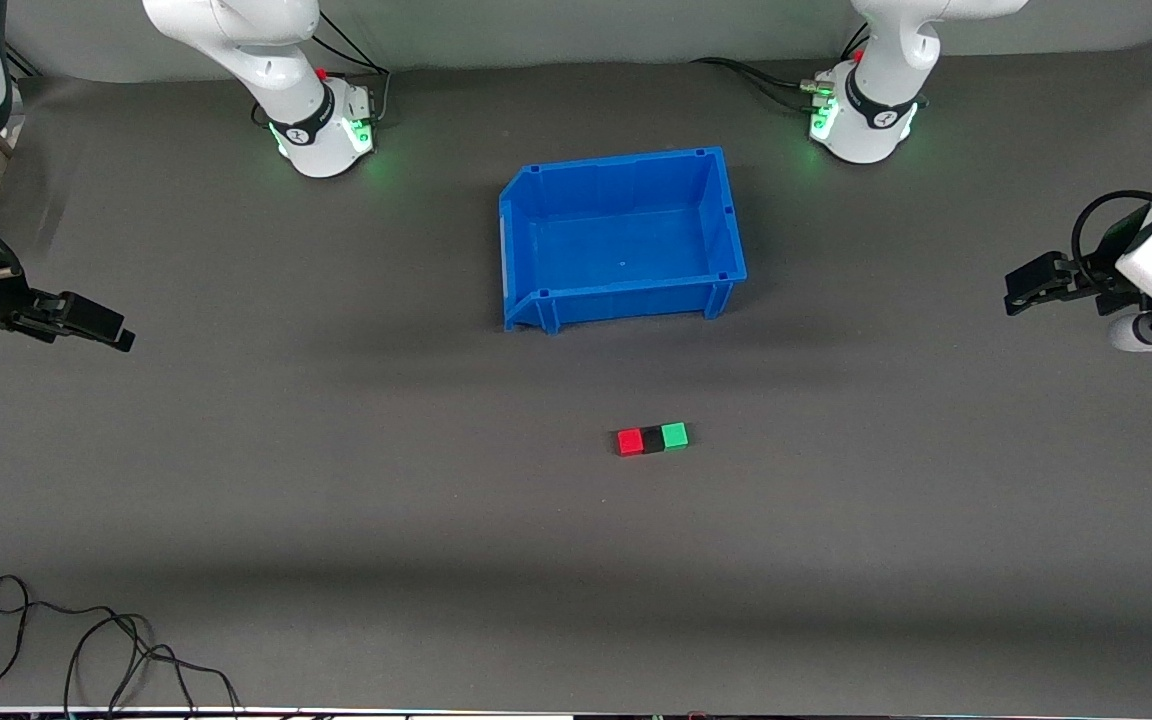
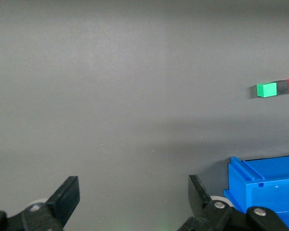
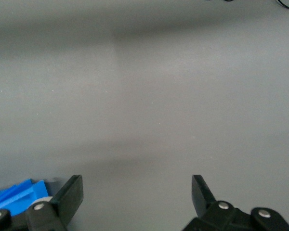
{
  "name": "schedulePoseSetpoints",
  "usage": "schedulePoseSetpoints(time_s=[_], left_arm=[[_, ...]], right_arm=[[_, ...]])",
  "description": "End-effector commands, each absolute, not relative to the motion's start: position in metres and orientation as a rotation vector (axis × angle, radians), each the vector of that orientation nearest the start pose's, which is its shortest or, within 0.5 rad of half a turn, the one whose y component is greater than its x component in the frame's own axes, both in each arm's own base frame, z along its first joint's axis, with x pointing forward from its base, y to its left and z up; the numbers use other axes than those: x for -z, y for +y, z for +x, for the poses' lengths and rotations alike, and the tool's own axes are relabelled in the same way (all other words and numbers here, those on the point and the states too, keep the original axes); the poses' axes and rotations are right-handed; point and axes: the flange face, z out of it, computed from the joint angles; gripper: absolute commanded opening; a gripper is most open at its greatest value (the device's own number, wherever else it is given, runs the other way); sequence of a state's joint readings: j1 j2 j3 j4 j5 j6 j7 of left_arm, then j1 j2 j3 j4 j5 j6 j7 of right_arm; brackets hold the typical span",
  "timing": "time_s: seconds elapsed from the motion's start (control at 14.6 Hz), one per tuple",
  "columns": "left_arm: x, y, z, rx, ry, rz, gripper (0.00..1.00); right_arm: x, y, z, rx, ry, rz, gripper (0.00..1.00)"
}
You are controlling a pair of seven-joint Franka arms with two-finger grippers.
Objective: Attach green and red cubes to black cube
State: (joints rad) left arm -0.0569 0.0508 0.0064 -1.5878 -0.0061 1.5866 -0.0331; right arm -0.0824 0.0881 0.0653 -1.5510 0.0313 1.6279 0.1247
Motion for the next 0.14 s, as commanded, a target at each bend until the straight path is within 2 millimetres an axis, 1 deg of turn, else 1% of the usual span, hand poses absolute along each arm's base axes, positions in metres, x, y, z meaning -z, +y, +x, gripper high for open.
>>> schedulePoseSetpoints(time_s=[0.0, 0.07], left_arm=[[-0.5939, -0.0318, 0.5674, -0.085, 0.037, -3.123, 1.00], [-0.5939, -0.0318, 0.5674, -0.085, 0.037, -3.123, 1.00]], right_arm=[[-0.5942, -0.0109, 0.5847, -0.020, 0.157, -3.126, 1.00], [-0.5943, -0.0108, 0.5840, -0.022, 0.154, -3.126, 1.00]])
